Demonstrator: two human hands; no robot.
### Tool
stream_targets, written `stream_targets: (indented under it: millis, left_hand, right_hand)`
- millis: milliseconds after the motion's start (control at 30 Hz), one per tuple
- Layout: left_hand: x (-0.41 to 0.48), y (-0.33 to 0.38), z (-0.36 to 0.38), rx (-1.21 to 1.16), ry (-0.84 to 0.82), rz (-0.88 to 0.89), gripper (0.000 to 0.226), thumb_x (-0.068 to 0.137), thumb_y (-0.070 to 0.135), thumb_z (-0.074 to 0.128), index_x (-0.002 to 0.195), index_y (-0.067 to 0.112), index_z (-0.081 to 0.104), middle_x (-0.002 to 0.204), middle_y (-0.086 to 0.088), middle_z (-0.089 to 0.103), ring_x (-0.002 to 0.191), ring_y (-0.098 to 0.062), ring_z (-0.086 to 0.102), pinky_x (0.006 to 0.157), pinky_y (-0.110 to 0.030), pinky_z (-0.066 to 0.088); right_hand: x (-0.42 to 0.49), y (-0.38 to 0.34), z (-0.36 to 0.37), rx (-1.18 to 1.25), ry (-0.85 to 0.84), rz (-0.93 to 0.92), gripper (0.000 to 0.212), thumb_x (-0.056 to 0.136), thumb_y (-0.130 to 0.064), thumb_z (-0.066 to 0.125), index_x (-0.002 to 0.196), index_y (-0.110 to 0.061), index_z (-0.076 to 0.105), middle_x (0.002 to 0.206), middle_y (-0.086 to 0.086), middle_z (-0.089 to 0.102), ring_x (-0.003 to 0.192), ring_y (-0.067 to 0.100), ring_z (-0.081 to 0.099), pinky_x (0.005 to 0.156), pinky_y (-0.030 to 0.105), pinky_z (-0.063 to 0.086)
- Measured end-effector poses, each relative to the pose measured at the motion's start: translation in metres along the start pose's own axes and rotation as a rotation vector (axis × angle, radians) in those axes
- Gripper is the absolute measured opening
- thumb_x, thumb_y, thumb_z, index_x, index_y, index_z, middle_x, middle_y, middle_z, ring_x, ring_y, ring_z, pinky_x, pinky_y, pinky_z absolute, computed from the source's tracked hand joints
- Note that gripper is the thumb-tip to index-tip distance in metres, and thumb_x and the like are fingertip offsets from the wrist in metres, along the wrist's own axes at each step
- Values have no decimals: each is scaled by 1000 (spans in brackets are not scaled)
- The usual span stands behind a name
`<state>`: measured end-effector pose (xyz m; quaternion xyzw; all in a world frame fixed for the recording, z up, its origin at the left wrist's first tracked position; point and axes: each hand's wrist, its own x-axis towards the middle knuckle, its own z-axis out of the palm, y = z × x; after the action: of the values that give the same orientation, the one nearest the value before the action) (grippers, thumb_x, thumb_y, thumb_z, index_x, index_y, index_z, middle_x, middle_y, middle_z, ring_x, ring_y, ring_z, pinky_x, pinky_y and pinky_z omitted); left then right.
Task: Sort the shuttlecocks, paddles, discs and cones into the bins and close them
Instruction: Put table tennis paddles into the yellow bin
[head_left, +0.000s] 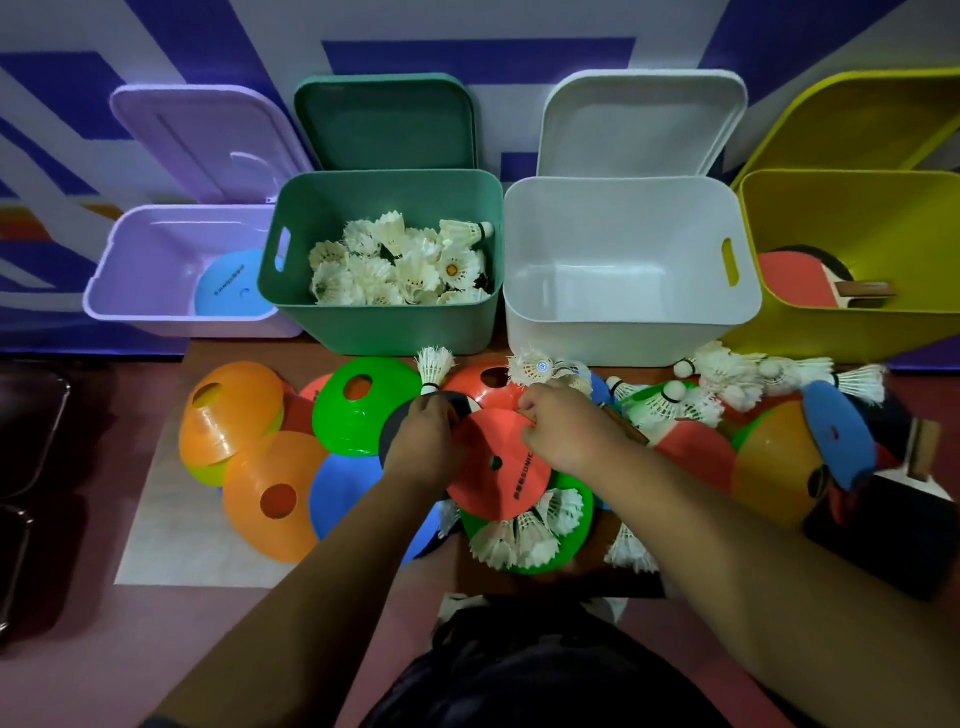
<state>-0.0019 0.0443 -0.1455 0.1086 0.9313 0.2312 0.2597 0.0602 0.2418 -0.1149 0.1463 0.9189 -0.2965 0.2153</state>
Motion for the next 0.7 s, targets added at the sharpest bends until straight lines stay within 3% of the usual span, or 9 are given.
stream_targets:
  millis: [67,133,200,233,367,533,633,700]
  left_hand:
    - [-1,-3,1,-34,20,12,28,82,32,75,91,16,54,94,-6,62,85,-32,62,63,-38,42]
    - [-6,-3,-6,-117,12,0,28,77,35,72,97,20,60,84,3,65,76,-22,66,60,-36,53]
    - [-15,-9,-15,-272,32,-25,18,80,25,74,92,24,60,76,12,61,69,-7,59,59,-23,49]
    - [-19,-16,-19,-384,44,-40,18,82,21,73,87,27,58,75,12,60,68,-8,56,61,-21,47]
    - [-37,-52,-46,-800,150,-128,15,95,21,74,98,25,60,99,-8,66,88,-31,64,69,-49,55]
    - [-54,-78,-80,-919,323,-202,10,99,23,72,104,29,66,92,-12,59,85,-27,59,69,-46,51]
    - [-58,-91,-91,-990,351,-246,14,101,23,70,114,22,65,105,-22,67,89,-32,65,71,-50,57]
    - [-62,-93,-98,-1031,359,-258,16,103,24,67,118,20,65,101,-17,71,82,-28,66,60,-39,57]
  right_hand:
    - [2,-1,4,0,-9,-8,42,93,-21,67,134,-21,64,131,3,55,118,24,61,98,43,55]
    - [4,-1,5,5,-7,-16,42,93,-22,66,134,-22,64,131,3,55,117,24,61,98,44,55]
    - [8,-2,5,18,0,-37,37,95,-21,62,132,-20,66,128,5,57,116,25,61,100,43,54]
    - [10,-3,5,24,3,-53,34,96,-19,60,129,-19,67,126,5,59,114,25,62,100,41,53]
    - [25,-18,6,26,28,-129,27,95,-16,60,120,-18,69,120,4,63,107,25,64,92,38,54]
    - [48,-44,19,-65,-48,-230,49,92,-25,68,140,-20,58,131,7,59,120,29,59,98,42,51]
    - [59,-56,29,-148,-82,-229,54,92,-31,70,143,-20,55,137,6,59,126,31,59,99,45,53]
    - [64,-61,34,-192,-77,-241,55,93,-32,71,143,-19,56,137,5,58,126,31,59,98,45,53]
